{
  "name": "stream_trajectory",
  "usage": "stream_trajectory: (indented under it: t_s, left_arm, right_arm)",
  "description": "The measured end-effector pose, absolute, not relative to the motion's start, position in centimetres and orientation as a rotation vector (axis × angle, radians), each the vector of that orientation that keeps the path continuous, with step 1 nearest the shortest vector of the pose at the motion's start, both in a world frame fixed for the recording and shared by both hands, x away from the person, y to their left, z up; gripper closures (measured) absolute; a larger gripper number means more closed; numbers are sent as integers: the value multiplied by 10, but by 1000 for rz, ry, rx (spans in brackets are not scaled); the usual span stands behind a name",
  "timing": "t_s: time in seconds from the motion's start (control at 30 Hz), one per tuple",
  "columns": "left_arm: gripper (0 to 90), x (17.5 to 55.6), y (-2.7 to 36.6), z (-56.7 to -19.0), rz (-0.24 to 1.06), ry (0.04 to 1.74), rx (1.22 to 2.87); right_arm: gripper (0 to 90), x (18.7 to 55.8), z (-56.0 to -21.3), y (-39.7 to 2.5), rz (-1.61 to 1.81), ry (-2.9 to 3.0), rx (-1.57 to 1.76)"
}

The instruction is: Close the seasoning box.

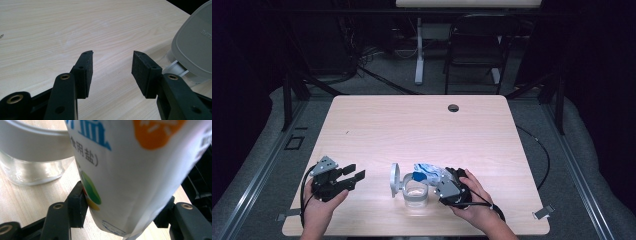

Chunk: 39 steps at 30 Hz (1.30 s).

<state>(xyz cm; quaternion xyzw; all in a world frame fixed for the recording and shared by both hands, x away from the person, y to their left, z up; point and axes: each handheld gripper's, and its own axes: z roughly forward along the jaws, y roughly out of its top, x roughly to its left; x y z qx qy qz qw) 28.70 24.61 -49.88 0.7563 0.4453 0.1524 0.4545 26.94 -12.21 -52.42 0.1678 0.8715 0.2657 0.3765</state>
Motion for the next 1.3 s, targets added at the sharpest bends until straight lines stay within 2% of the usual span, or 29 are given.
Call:
stream_trajectory:
  t_s: [1.3]
  left_arm:
    - [521, 287, 247, -499, 375, 1101, 1867]
  right_arm:
    - [409, 269, -530, -124, 526, 2214, 327]
